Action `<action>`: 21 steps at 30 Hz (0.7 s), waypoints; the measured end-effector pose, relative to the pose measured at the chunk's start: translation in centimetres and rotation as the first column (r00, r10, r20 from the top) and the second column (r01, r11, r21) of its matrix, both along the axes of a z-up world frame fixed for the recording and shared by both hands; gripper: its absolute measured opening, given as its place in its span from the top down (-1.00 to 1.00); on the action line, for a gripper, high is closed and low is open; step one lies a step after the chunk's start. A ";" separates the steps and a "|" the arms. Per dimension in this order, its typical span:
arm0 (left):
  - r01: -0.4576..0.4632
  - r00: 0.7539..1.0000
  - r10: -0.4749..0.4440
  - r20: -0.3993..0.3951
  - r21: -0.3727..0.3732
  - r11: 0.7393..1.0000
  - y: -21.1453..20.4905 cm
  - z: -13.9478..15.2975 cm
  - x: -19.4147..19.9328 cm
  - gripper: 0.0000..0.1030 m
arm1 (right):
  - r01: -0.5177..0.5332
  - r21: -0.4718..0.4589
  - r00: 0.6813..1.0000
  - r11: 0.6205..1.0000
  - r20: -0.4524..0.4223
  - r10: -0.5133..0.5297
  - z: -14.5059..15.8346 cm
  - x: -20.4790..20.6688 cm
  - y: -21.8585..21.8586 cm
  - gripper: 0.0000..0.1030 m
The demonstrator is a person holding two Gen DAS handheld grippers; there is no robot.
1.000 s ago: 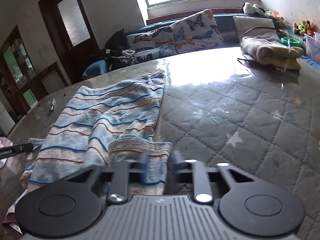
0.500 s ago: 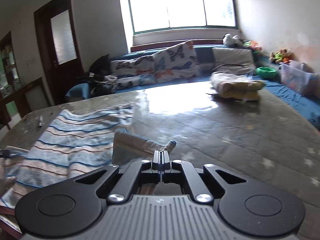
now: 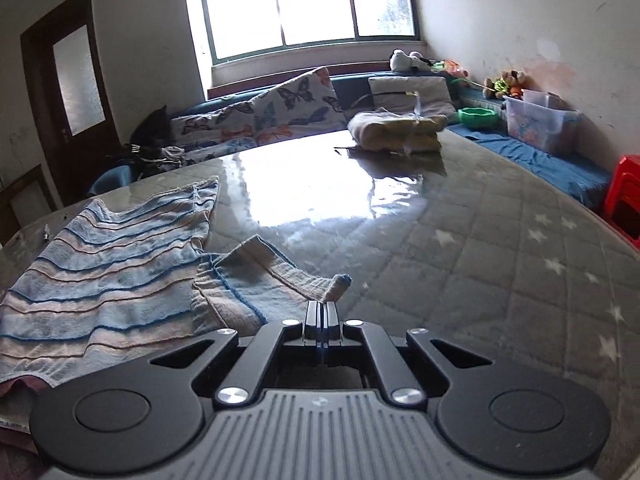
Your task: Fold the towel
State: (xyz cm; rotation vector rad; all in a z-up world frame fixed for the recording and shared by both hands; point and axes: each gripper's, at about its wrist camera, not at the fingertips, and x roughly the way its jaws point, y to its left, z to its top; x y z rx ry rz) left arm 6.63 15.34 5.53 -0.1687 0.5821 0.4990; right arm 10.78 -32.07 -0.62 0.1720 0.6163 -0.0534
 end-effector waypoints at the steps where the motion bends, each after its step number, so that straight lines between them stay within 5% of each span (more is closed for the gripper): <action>1: -0.018 1.000 0.018 -0.005 -0.002 1.000 0.5 -0.1 -0.5 0.91 | 0.004 -0.001 1.000 1.000 -0.005 -0.004 -0.1 -0.4 -0.1 0.99; 7: -0.091 0.995 0.090 -0.041 -0.016 0.996 2.9 -1.0 -2.2 0.90 | 0.024 -0.004 0.999 1.000 -0.037 -0.025 -0.4 -2.6 -0.6 0.99; 21: -0.049 0.995 0.046 -0.090 -0.034 0.998 2.9 -2.3 -2.2 0.89 | 0.061 -0.075 0.993 0.995 -0.096 -0.068 -0.4 -5.3 -1.5 0.99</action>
